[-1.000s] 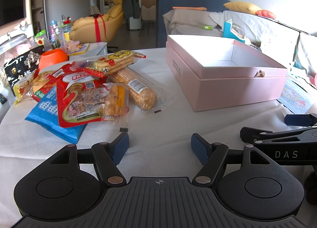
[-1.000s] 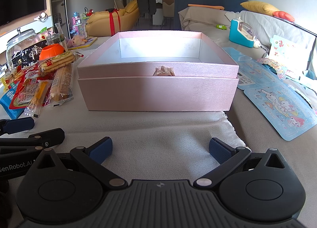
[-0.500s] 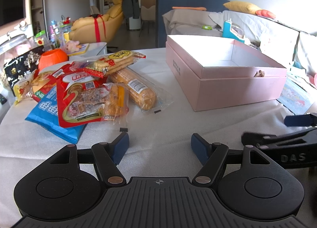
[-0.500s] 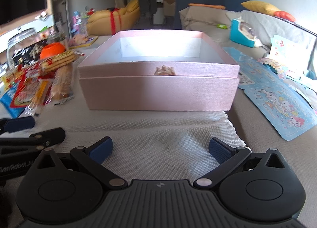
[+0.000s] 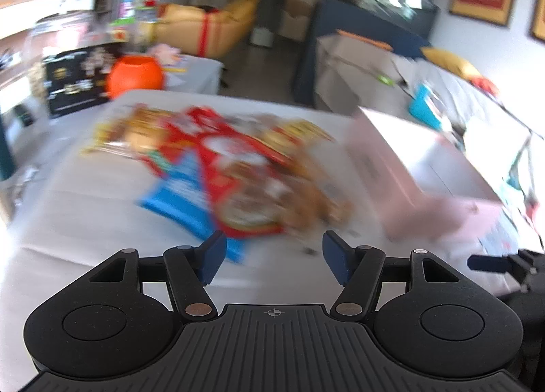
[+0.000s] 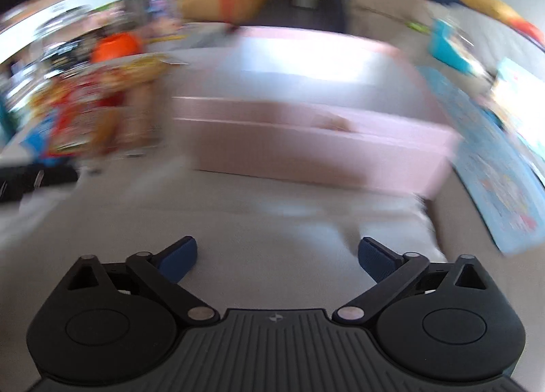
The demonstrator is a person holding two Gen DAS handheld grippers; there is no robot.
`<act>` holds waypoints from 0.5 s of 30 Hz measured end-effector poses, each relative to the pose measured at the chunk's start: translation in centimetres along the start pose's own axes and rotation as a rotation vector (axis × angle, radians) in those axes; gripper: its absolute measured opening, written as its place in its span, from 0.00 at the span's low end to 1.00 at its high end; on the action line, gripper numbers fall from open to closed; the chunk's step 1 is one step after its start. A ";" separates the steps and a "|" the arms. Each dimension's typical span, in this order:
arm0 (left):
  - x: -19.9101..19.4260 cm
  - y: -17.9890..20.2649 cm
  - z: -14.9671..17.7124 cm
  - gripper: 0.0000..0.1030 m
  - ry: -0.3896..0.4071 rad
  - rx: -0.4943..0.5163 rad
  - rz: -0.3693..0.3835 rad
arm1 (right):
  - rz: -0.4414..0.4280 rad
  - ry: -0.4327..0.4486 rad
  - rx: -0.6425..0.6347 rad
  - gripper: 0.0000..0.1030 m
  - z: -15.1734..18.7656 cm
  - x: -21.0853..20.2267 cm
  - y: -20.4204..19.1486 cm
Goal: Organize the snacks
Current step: 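Move both tools toward the snack pile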
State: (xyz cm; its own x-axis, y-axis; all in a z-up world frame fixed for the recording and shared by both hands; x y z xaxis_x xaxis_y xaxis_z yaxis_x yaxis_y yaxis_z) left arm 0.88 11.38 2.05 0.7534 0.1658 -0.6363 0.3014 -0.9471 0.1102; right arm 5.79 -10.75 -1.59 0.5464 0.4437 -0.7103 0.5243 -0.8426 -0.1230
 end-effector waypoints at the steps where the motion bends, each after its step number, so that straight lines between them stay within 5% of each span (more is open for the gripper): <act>1: -0.1 -0.9 -0.4 0.66 0.003 -0.016 -0.007 | -0.027 0.015 -0.048 0.95 -0.4 0.0 -1.4; 6: -0.6 -5.1 -1.7 0.66 0.020 -0.086 -0.061 | -0.129 0.068 -0.169 0.88 -4.2 1.6 -7.3; 15: -0.9 -7.6 -1.0 0.65 -0.014 -0.111 -0.079 | -0.024 0.043 -0.157 0.76 -10.3 9.4 -8.7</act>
State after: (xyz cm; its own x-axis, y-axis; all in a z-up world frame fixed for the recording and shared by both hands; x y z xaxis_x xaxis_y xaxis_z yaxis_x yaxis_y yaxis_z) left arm -1.52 18.72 2.54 0.7169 0.2336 -0.6568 0.4226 -0.8950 0.1430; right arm 13.10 3.91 -0.02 0.5586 0.4785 -0.6775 0.6311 -0.7753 -0.0272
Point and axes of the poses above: each gripper's, at about its wrist camera, not at the fingertips, and x roughly the way its jaws point, y to its right, z to its underside, the point moved 4 cm from there along x, roughly the way its jaws point, and after that the axes turned 12 degrees about -z, right-handed, at the moved point
